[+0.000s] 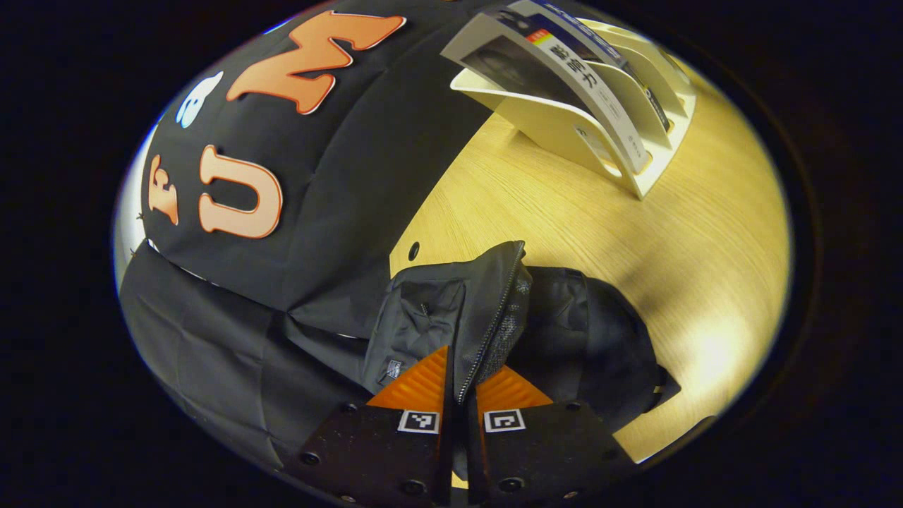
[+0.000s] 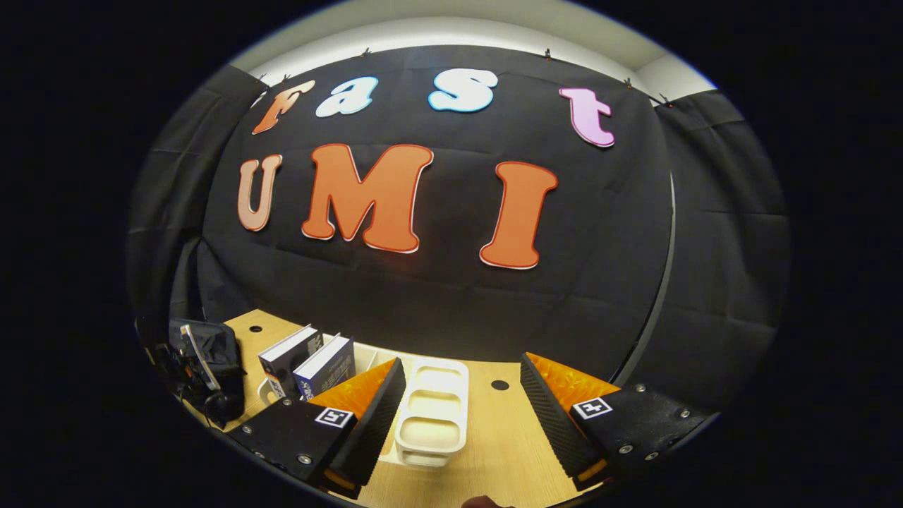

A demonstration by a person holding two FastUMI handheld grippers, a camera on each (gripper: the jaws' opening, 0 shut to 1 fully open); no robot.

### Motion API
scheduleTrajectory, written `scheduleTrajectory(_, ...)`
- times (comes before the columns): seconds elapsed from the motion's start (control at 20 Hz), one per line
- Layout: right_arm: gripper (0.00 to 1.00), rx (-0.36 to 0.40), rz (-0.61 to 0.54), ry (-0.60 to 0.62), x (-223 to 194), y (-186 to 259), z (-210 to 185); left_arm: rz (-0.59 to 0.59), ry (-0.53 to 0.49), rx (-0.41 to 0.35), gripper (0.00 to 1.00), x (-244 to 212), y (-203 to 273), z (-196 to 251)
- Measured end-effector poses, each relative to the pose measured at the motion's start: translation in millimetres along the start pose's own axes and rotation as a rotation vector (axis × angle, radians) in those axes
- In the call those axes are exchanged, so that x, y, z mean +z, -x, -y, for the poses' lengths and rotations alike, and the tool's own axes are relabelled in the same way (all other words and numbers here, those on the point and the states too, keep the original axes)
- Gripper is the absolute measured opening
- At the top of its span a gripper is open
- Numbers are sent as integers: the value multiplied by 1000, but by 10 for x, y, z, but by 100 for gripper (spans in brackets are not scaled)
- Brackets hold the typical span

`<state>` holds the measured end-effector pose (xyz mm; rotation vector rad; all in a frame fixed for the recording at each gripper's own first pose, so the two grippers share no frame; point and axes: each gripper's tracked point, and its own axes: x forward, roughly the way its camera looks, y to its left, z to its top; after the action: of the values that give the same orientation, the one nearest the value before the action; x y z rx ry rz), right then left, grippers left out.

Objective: Open the schoolbag, grab two books from the bookshelf and put them into the schoolbag.

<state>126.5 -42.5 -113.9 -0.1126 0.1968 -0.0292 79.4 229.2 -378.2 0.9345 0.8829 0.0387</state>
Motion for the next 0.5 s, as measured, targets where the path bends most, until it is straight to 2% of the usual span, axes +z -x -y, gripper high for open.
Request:
scheduleTrajectory(0.25,97,97,-22,67,-28,15,-205,6,80,-101,7,238,239,-392)
scheduleTrajectory(0.5,97,112,-70,98,-12,13,-674,48,104,-277,7,399,341,-624)
